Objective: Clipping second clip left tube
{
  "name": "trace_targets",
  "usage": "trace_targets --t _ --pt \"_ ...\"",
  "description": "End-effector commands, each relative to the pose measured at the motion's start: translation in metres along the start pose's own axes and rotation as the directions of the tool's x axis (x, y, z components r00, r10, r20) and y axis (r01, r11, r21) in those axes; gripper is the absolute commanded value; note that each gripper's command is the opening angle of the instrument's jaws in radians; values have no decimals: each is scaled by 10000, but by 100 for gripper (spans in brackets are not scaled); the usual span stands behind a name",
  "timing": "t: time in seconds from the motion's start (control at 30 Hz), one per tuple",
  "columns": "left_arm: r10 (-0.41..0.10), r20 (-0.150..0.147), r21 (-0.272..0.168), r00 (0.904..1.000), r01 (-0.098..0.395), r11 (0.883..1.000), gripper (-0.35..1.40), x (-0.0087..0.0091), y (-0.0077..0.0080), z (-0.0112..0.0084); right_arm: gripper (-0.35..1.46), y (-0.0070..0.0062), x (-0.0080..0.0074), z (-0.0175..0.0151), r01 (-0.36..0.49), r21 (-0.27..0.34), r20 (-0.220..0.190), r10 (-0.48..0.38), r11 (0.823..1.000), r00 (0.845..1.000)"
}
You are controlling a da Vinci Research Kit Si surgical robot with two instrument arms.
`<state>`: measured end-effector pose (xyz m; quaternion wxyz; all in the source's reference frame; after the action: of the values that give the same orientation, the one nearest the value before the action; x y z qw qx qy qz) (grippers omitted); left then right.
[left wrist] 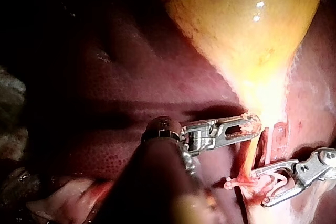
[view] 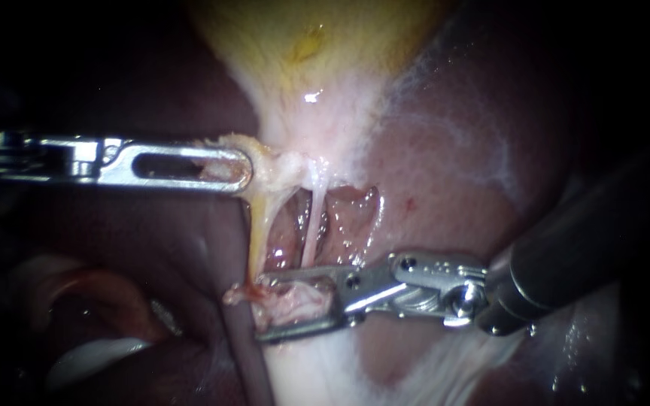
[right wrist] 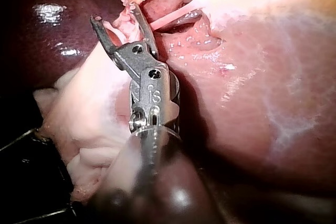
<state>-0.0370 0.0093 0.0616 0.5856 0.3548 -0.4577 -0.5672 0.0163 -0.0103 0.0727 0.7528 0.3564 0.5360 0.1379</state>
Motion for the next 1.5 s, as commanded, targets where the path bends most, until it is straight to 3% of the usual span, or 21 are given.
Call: trace_targets --t 0.03,0.47,1.03,1.37,1.5 --pt "-1 0 1 10000 1 10000 -35 0 0 0 41 0 1 0 -1 2 0 1 10000 10000" --pt "0 -1 1 10000 0 10000 -35 0 0 -1 43 3 -1 -4 -6 -2 -1 6 10000 10000" --pt "0 -3 1 10000 0 10000 -35 1 -1 -2 44 30 -12 -29 -106 -569 -24 105 9983 9999" --pt "-1 1 -3 10000 1 10000 -35 2 -2 -3 44 34 -6 -29 -333 -697 -84 328 9970 9994" --pt "-1 1 -3 10000 1 10000 -35 2 -2 -3 45 33 1 -22 -531 -486 -158 524 9974 9985"
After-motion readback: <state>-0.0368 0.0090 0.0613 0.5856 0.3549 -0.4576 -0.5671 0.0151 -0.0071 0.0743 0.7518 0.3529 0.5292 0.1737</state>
